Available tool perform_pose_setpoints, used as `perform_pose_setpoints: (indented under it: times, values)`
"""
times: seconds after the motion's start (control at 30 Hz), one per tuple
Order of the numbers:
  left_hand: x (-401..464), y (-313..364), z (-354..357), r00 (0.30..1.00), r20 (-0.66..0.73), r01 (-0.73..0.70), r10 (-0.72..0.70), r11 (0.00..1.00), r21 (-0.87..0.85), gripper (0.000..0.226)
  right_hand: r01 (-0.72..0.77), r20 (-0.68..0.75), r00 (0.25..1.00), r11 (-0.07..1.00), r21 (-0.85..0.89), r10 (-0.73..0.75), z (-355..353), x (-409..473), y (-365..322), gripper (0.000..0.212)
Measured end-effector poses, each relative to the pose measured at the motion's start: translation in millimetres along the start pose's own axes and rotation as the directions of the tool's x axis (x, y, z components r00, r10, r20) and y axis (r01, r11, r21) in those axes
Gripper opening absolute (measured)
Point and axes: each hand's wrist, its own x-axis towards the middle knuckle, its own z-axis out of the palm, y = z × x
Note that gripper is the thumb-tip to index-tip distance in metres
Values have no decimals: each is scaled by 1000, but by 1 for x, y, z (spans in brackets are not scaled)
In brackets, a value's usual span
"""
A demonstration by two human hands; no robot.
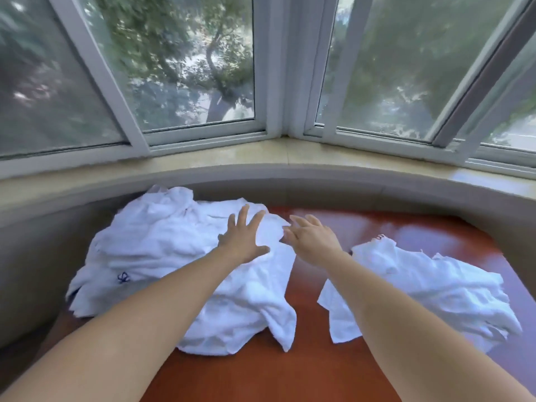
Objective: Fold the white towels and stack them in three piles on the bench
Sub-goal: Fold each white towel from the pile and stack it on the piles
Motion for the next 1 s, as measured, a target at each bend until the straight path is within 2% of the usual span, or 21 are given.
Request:
perform_pose_setpoints:
  times: [0.2,0.4,0.77,1.0]
  values:
    - [-20,-128,-22,988,16,156,-156,987,27,99,153,68,987,986,-67,-148,28,51,-118,68]
    - [-31,-224,-36,973,81,207,-217,972,111,104,236,122,967,967,-93,-224,53,98,-197,78]
    - [-5,-341,-30,908,327,240,-261,965,104,132,159,391,906,987,36,-160,116,178,-288,130]
    - [30,-377,-4,913,382,142,-144,989,35,152,82,497,864,996,34,-88,154,222,-301,156]
